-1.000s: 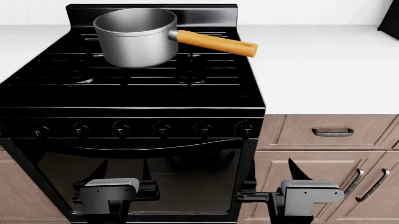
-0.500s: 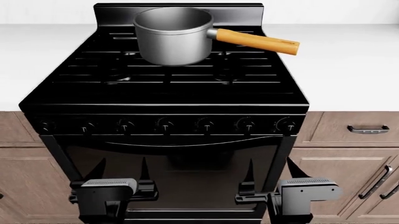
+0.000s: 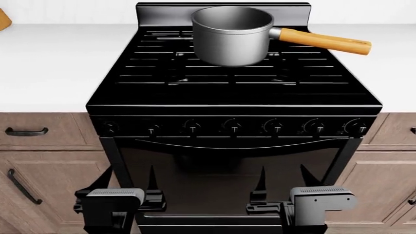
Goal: Turn on the center burner of the stove.
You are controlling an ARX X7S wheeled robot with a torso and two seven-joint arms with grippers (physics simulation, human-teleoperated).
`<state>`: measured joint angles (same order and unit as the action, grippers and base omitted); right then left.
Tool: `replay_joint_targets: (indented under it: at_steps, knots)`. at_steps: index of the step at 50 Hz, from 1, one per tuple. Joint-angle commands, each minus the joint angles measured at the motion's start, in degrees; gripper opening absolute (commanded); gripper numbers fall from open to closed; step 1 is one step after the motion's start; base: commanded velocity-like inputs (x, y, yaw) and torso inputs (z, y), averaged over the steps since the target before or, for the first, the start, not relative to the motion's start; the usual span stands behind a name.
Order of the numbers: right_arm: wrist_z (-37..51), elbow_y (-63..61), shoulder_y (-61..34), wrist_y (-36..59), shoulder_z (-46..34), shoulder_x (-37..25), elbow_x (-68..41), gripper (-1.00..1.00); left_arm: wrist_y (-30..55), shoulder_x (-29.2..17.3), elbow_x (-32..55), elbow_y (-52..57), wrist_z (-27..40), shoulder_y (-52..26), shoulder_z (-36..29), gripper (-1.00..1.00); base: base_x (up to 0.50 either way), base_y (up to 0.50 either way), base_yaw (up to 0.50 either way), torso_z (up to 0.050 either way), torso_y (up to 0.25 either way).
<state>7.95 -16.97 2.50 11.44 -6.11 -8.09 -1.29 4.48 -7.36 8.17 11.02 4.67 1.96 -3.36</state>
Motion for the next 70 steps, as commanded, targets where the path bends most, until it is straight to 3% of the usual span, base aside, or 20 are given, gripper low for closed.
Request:
replay_joint_targets:
  at_steps: [1, 12, 28, 42, 70]
  knots:
    - [0.67, 0.00, 0.03, -0.29, -0.27, -0.58, -0.49, 1.00, -0.18, -0.59, 0.39, -0.04, 0.55, -0.03, -0.74, 1.00, -0.04, 0.50, 0.00, 0.000, 0.000]
    - [0.73, -0.10, 0.67, -2.78, 0.08, -0.89, -2.36, 1.00, -0.47, -1.14, 0.63, 0.31, 0.96, 0.11, -1.42, 1.00, 0.01, -0.01, 0.00, 0.000, 0.000]
    - [1.04, -0.03, 0.73, -3.31, -1.07, -1.77, -2.18, 1.00, -1.23, -1.79, 0.98, -0.54, 1.48, 0.10, -2.13, 1.00, 0.48, -0.07, 0.00, 0.000, 0.000]
    - [-0.03, -2.59, -0.34, 2.65, 0.41, -3.93, -5.98, 1.00, -1.63, -2.21, 1.30, -1.10, 2.00, -0.03, -2.70, 1.00, 0.00, 0.00, 0.00, 0.000, 0.000]
    - [-1.75, 8.08, -7.18, -3.71, 0.33, -4.96, -6.67, 1.00, -2.12, -2.94, 1.85, -1.67, 2.86, -0.11, -4.05, 1.00, 0.00, 0.00, 0.00, 0.000, 0.000]
